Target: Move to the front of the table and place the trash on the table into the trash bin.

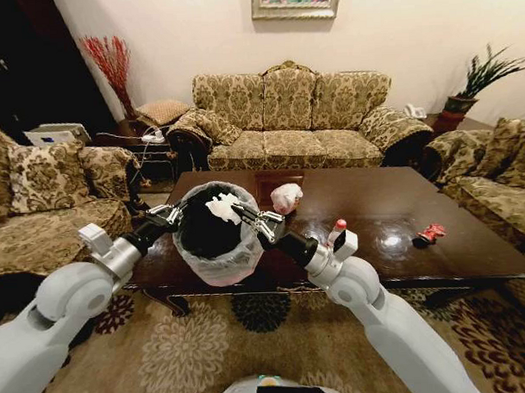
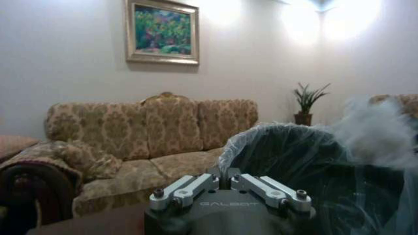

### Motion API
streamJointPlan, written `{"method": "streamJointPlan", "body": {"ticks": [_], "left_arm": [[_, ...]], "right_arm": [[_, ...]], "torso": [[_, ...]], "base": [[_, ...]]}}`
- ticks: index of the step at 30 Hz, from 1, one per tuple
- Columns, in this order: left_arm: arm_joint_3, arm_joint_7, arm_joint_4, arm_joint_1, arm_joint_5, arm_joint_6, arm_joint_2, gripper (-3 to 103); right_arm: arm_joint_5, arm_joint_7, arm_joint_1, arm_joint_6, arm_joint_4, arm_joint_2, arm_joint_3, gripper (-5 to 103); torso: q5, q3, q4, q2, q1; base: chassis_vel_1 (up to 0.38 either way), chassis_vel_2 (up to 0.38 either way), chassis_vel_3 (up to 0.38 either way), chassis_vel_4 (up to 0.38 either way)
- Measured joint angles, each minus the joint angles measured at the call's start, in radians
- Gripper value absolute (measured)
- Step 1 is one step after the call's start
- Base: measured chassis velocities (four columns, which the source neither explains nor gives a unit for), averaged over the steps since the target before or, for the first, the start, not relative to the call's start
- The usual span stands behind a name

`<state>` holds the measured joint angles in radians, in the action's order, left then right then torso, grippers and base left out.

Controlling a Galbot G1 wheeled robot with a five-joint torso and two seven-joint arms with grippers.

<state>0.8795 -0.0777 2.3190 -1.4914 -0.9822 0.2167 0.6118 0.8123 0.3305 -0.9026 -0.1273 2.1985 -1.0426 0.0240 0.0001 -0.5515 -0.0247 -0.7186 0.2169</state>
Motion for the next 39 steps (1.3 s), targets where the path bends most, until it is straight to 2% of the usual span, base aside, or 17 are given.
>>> {"method": "streamJointPlan", "body": {"ticks": [5,8,12,13,14,20,22,26,27,28,29,31,33,34,35,36,39], "left_arm": [[0.0,-0.013,0.02,-0.04,0.031,0.001,0.003,3],[0.001,-0.011,0.02,-0.045,0.037,0.001,0.003,3],[0.004,0.011,0.016,-0.045,0.043,0.01,0.005,3],[0.004,0.011,0.016,-0.045,0.043,0.01,0.005,3],[0.005,0.017,0.016,-0.044,0.044,0.016,0.008,3],[-0.001,0.03,0.025,-0.036,0.046,0.039,0.011,3],[-0.003,0.035,0.026,-0.034,0.047,0.044,0.008,3],[-0.002,0.082,0.018,-0.025,0.049,0.089,-0.013,3],[0.013,0.131,0.014,-0.02,0.049,0.142,-0.027,3],[0.022,0.159,0.008,-0.015,0.048,0.167,-0.032,3],[0.022,0.159,0.008,-0.015,0.048,0.167,-0.032,3],[0.033,0.197,-0.007,-0.007,0.047,0.188,-0.033,3],[0.051,0.254,-0.033,0.003,0.045,0.209,-0.017,3],[0.057,0.286,-0.054,0.015,0.042,0.214,0.001,3],[0.057,0.286,-0.054,0.015,0.042,0.214,0.001,3],[0.061,0.31,-0.072,0.025,0.043,0.212,0.019,3],[0.064,0.337,-0.093,0.034,0.051,0.189,0.051,3]], "right_arm": [[-0.017,0.002,-0.014,-0.002,0.012,-0.007,0.003,22],[-0.016,0.003,-0.016,-0.002,0.022,-0.007,0.005,27],[0.003,0.026,-0.035,0.006,0.06,0.003,0.037,49],[0.003,0.026,-0.035,0.006,0.06,0.003,0.037,49],[0.008,0.035,-0.044,0.009,0.074,0.006,0.047,49],[0.019,0.051,-0.107,0.012,0.138,0.03,0.115,77],[0.02,0.051,-0.12,0.017,0.147,0.034,0.133,82],[0.029,0.035,-0.169,0.028,0.179,0.045,0.211,92],[0.024,-0.012,-0.198,0.038,0.2,0.055,0.26,99],[0.012,-0.051,-0.212,0.039,0.21,0.06,0.284,99],[0.012,-0.051,-0.212,0.039,0.21,0.06,0.284,99],[-0.024,-0.119,-0.232,0.037,0.219,0.064,0.316,100],[-0.114,-0.245,-0.286,0.013,0.222,0.056,0.362,100],[-0.153,-0.3,-0.34,0.002,0.228,0.043,0.383,100],[-0.153,-0.3,-0.34,0.002,0.228,0.043,0.383,100],[-0.18,-0.348,-0.403,-0.003,0.239,0.026,0.404,100],[-0.211,-0.384,-0.485,-0.001,0.256,-0.011,0.442,100]], "torso": [[0.0001,0.0,0.0,0.0,0.0],[0.0,0.0,0.0,0.0,0.0],[0.0001,0.0,0.0,0.0,0.0],[0.0001,0.0,0.0,0.0,0.0],[0.0001,0.0,0.0,0.0,0.0],[0.0,0.0,-0.0001,0.0,0.0],[0.0,0.0,0.0001,0.0,0.0],[0.0001,0.0,0.0001,0.0,0.0],[0.0,0.0,0.0003,0.0,0.0],[0.0001,0.0,0.0002,0.0,0.0],[0.0001,0.0,0.0002,0.0,0.0],[0.0001,0.0,0.0,0.0,0.0],[0.0,0.0,-0.0003,0.0,0.0],[0.0,0.0,-0.0002,0.0,0.0],[0.0,0.0,-0.0002,0.0,0.0],[-0.0001,0.0,0.0,0.0,0.0],[-0.0001,0.0,0.0002,0.0,0.0]], "base": [[0.0,0.0,0.0,0.0],[0.0,0.0,0.0,0.0],[0.0,0.0,0.0,0.0],[0.0,0.0,0.0,0.0],[0.0,0.0,0.0,0.0],[0.0,0.0,0.0,0.0],[0.0,0.0,0.0,0.0],[0.0,0.0,0.0,0.0],[0.0,0.0,0.0,0.0],[0.0,0.0,0.0,0.0],[0.0,0.0,0.0,0.0],[0.0,0.0,0.0,0.0],[0.0,0.0,0.0,0.0],[0.0,0.0,0.0,0.0],[0.0,0.0,0.0,0.0],[0.0,0.0,0.0,0.0],[0.0,0.0,0.0,0.0]]}}
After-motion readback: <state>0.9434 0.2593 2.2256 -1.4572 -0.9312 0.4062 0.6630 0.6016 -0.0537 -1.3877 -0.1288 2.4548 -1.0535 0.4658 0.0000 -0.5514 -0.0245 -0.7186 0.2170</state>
